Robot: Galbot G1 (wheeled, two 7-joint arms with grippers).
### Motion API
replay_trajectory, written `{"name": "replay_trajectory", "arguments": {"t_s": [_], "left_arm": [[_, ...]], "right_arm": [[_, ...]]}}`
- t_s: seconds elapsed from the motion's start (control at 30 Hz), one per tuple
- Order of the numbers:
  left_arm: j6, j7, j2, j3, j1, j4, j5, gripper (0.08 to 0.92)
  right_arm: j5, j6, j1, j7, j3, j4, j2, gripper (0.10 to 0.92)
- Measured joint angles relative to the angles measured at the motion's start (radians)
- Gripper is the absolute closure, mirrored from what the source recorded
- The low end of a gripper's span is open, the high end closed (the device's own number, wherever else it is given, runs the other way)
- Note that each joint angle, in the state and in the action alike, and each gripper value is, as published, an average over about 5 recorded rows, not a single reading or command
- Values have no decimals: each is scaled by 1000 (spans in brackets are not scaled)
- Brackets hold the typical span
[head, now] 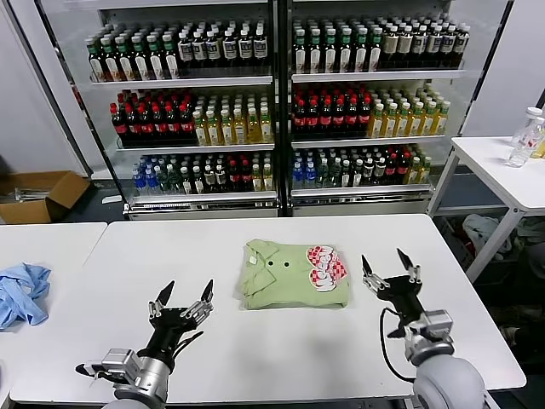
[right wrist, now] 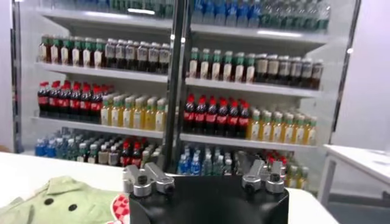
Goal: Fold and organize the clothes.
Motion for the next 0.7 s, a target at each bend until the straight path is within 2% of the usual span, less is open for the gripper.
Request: {"name": "replay_trajectory", "arguments": {"t_s": [0.13,0.7], "left_arm": [[-6,8,-2,-3,18,-20,18,177],[-17,31,-6,-11,50,-53,62,177]], "right_arm": [[-20,27,-49,-2,31,36,5,205],[-41,46,-134,-3,83,109,16,203]]}}
